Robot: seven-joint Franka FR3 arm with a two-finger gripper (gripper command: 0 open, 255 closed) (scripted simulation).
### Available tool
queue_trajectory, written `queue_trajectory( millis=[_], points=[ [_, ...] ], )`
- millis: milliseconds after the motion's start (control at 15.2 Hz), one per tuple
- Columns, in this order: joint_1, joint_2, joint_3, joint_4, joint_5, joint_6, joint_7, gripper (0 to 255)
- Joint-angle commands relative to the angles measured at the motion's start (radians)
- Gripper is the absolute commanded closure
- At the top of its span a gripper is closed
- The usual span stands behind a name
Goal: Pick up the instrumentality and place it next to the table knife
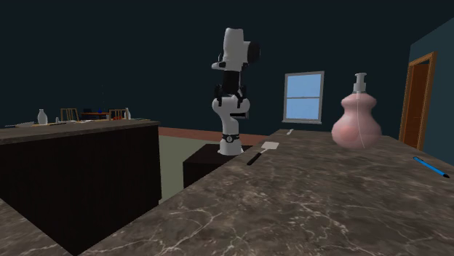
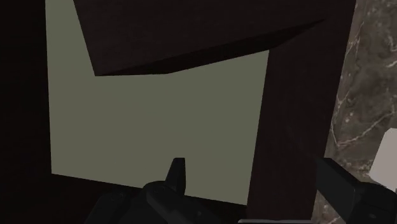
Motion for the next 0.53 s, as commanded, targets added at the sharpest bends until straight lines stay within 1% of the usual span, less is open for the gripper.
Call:
queue_trajectory(
  millis=[0, 264, 462],
  points=[
    [0.007, 0.055, 0.026, 0.01, 0.013, 0.058, 0.043, 0],
    [0.015, 0.184, 0.071, 0.061, 0.019, 0.158, 0.122, 0],
    [0.019, 0.285, 0.102, 0.114, 0.011, 0.224, 0.183, 0]
  ],
)
